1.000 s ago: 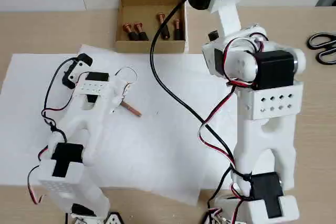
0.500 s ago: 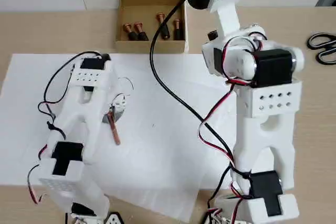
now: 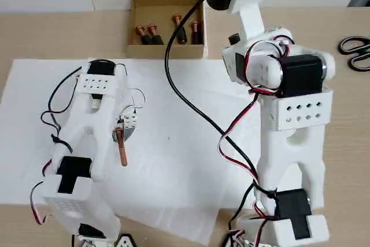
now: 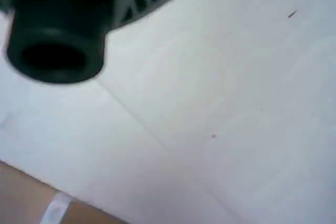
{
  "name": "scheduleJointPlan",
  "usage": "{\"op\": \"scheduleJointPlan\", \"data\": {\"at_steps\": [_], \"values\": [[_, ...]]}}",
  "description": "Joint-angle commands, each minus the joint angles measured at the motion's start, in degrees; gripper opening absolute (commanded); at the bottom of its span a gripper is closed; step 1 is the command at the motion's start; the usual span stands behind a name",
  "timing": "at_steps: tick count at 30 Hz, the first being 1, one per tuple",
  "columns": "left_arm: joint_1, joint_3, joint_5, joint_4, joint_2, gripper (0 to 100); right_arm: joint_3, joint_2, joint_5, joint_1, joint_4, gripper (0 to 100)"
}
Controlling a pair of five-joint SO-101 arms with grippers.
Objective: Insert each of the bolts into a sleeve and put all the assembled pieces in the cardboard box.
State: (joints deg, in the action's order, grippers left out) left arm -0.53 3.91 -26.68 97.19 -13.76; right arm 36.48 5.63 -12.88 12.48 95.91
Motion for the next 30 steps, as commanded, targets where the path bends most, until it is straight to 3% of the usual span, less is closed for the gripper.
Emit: {"op": "scheduleJointPlan", "data": {"at_steps": [1,7,13,30], "values": [[-0.18,-2.42,0.35,0.7,0.79,0,0.26,0.75,0.26,-0.04,0.04,0.4],[-0.18,-2.42,1.23,0.7,0.79,0,0.26,0.75,0.26,0.04,0.13,0.4],[-0.18,-2.42,9.67,0.7,0.79,0,0.26,0.75,0.26,0.13,0.13,0.4],[-0.18,-6.81,10.11,3.25,6.42,0,0.26,0.75,0.62,0.22,0.4,0.4]]}}
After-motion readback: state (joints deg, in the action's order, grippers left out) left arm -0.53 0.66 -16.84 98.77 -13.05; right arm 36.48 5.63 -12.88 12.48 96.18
